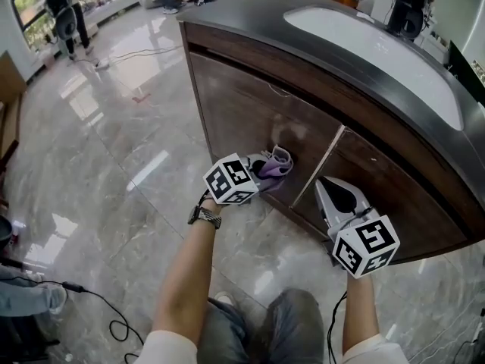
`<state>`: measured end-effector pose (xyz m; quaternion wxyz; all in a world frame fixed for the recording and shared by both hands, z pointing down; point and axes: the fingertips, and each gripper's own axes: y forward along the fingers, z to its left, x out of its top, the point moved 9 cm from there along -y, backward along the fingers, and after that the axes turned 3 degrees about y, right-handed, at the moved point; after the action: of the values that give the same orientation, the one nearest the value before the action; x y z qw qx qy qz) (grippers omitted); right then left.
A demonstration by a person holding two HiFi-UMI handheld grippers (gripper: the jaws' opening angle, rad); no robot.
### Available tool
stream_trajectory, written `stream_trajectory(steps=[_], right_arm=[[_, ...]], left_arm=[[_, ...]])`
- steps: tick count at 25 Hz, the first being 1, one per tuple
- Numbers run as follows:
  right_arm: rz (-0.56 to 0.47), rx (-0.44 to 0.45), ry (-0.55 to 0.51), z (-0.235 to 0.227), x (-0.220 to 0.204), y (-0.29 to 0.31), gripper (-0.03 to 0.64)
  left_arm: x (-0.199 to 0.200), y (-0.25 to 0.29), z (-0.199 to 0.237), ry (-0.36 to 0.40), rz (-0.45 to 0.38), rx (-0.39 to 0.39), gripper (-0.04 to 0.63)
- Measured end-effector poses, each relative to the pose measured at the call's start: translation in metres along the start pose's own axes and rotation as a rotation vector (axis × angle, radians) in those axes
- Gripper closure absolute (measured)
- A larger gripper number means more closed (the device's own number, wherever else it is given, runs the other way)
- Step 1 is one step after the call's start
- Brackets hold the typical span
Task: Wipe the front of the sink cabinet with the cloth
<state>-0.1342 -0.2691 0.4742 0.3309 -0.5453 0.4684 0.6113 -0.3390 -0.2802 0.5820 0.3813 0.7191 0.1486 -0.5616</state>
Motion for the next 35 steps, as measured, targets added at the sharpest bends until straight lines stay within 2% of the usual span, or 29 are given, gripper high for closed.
stream_trajectory(steps=[4,10,14,18,23,26,28,32,35], right_arm=[[0.007,-0.002,0.005,-0.004,-0.007,0.005,0.611],[0.026,-0.006,0.009,-0.014,-0.010,0.017,0.611],[0.044,-0.001,0.001,-0.014,-0.012,0.027,0.611],[0.065,0.007,-0.009,-0.015,-0.015,0.035,0.611],[0.078,0.022,-0.005,-0.016,-0.016,0.039,0.611],[0.079,0.034,-0.011,-0.015,-0.014,0.042,0.611],[0.078,0.034,-0.009,-0.015,-0.014,0.042,0.611],[0.069,0.026,0.005,-0.016,-0.016,0.039,0.611],[0.063,0.028,0.014,-0.015,-0.019,0.034,0.611]], left_arm=[[-0.021,-0.037,0.031,-0.056,-0.013,0.141,0.543],[-0.050,-0.093,0.083,-0.155,0.007,0.447,0.543],[-0.065,-0.129,0.111,-0.232,-0.043,0.646,0.541],[-0.074,-0.146,0.128,-0.233,-0.020,0.770,0.541],[-0.090,-0.142,0.139,-0.286,-0.064,0.845,0.540],[-0.105,-0.141,0.143,-0.323,0.006,0.879,0.540],[-0.117,-0.129,0.138,-0.334,0.038,0.829,0.540],[-0.129,-0.103,0.121,-0.320,-0.026,0.791,0.538],[-0.133,-0.084,0.101,-0.287,-0.028,0.704,0.538]])
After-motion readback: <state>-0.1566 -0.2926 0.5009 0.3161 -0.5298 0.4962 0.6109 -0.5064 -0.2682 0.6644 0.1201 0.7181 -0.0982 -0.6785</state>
